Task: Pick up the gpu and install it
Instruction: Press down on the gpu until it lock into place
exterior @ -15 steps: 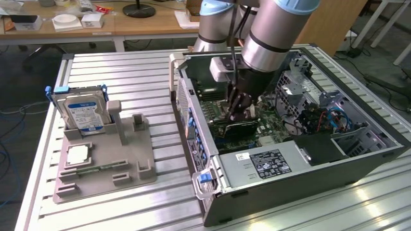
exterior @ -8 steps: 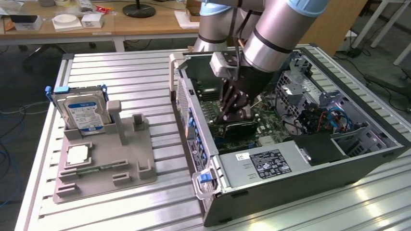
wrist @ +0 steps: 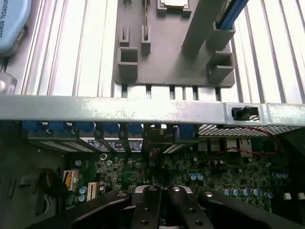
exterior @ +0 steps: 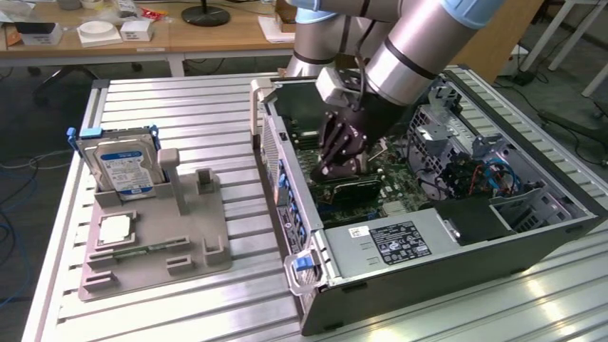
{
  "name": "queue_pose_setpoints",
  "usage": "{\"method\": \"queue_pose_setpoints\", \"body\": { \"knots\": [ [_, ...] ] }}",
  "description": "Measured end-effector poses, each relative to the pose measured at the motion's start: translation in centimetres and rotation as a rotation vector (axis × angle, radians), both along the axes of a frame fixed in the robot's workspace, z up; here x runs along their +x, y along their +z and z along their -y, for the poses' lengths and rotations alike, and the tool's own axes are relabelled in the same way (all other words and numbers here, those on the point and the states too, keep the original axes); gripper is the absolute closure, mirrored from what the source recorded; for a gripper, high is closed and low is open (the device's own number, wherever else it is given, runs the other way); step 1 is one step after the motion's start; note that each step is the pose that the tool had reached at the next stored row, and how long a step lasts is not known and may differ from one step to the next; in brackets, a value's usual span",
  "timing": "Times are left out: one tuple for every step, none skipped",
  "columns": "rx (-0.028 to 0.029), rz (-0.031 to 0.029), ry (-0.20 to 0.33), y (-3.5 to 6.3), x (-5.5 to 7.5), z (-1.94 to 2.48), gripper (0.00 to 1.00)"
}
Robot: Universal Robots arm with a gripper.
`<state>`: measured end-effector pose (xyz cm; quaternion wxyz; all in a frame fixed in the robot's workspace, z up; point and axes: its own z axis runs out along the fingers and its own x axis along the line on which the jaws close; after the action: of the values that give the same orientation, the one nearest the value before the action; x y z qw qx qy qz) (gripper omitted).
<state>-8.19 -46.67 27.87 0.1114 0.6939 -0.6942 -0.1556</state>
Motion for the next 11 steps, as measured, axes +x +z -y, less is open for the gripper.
{"method": "queue_pose_setpoints", "body": {
  "knots": [
    [0.0000, -0.0125, 0.000, 0.00, 0.1, -0.09, 0.90],
    [0.0000, -0.0232, 0.000, 0.00, 0.1, -0.18, 0.90],
    [0.0001, -0.0310, 0.000, -0.01, 0.2, -0.28, 0.90],
    [0.0000, -0.0340, 0.000, -0.06, 0.1, -0.42, 0.90],
    [-0.0001, -0.0342, 0.000, -0.13, 0.2, -0.59, 0.90],
    [0.0000, -0.0343, 0.000, -0.23, 0.2, -0.76, 0.90],
    [0.0001, -0.0343, 0.000, -0.33, 0.2, -0.94, 0.90],
    [0.0003, -0.0343, 0.000, -0.42, 0.2, -1.11, 0.90],
    [0.0007, -0.0343, 0.000, -0.48, 0.1, -1.19, 0.90],
    [0.0007, -0.0347, 0.000, -0.50, 0.1, -1.21, 0.90],
    [0.0006, -0.0358, 0.000, -0.53, 0.0, -1.20, 0.90]
  ]
}}
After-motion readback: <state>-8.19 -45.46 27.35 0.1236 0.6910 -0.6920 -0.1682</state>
